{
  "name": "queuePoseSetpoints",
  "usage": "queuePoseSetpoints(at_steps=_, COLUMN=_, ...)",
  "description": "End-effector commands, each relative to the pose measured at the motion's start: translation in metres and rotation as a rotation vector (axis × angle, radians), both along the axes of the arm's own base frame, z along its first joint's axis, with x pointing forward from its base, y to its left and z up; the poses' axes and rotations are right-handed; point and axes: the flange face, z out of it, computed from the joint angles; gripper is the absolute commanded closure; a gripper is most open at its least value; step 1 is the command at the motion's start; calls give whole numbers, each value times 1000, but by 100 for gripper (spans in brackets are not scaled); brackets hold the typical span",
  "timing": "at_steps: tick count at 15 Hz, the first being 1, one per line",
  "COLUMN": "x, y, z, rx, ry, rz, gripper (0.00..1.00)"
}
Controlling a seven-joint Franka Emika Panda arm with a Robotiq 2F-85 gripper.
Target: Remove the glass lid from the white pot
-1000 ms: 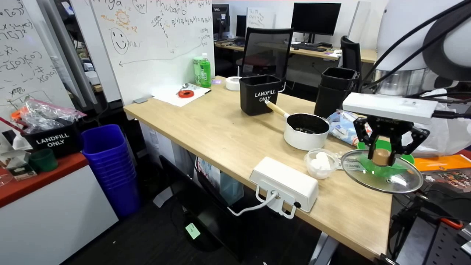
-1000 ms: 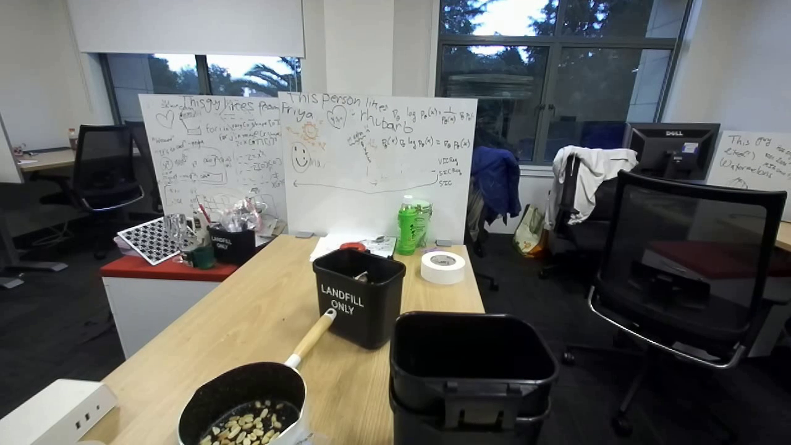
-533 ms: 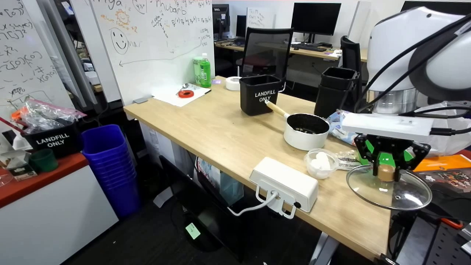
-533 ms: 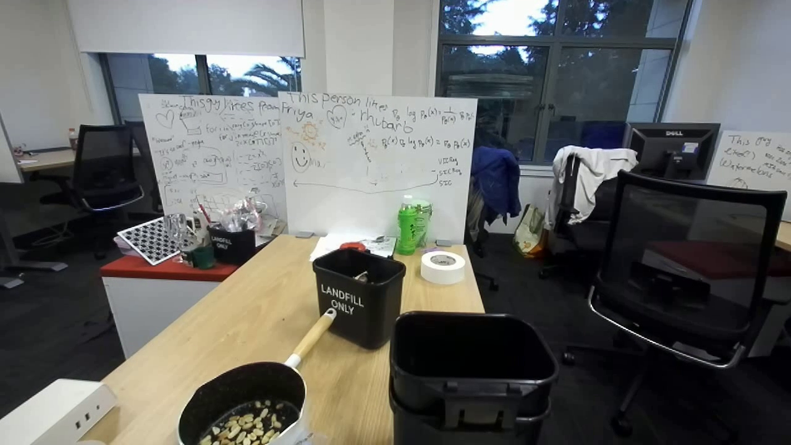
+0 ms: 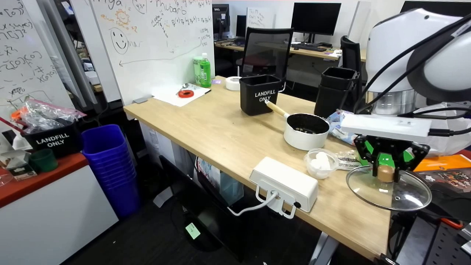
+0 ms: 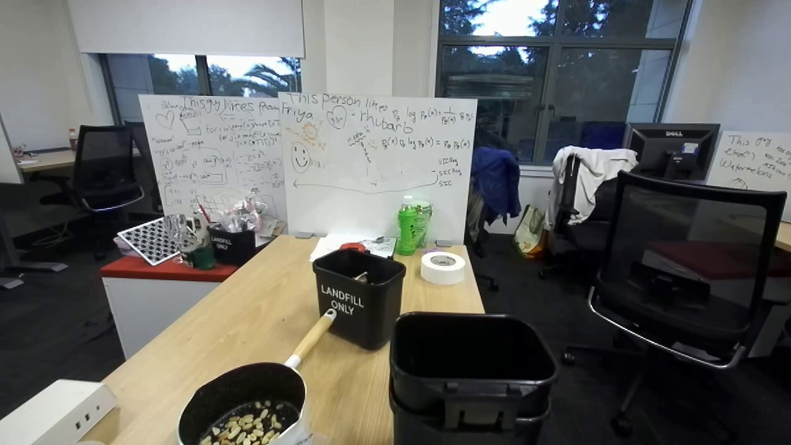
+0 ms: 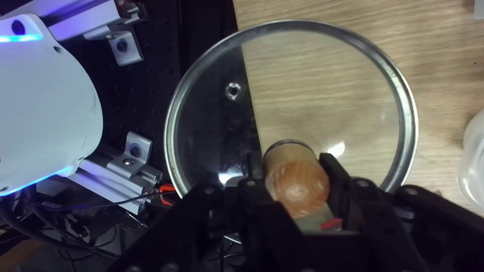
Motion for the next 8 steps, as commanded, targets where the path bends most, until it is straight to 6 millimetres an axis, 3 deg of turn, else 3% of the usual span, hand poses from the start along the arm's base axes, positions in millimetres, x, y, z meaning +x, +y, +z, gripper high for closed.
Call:
queuePoseSetpoints(at_steps=1, x=-1, y=4, z=-15, rx=-4, ry=14, rz=-26, gripper=84)
queuePoseSetpoints(at_steps=8, x=2, y=15, z=-46, rx=20, ry=0, rz=1, gripper=84)
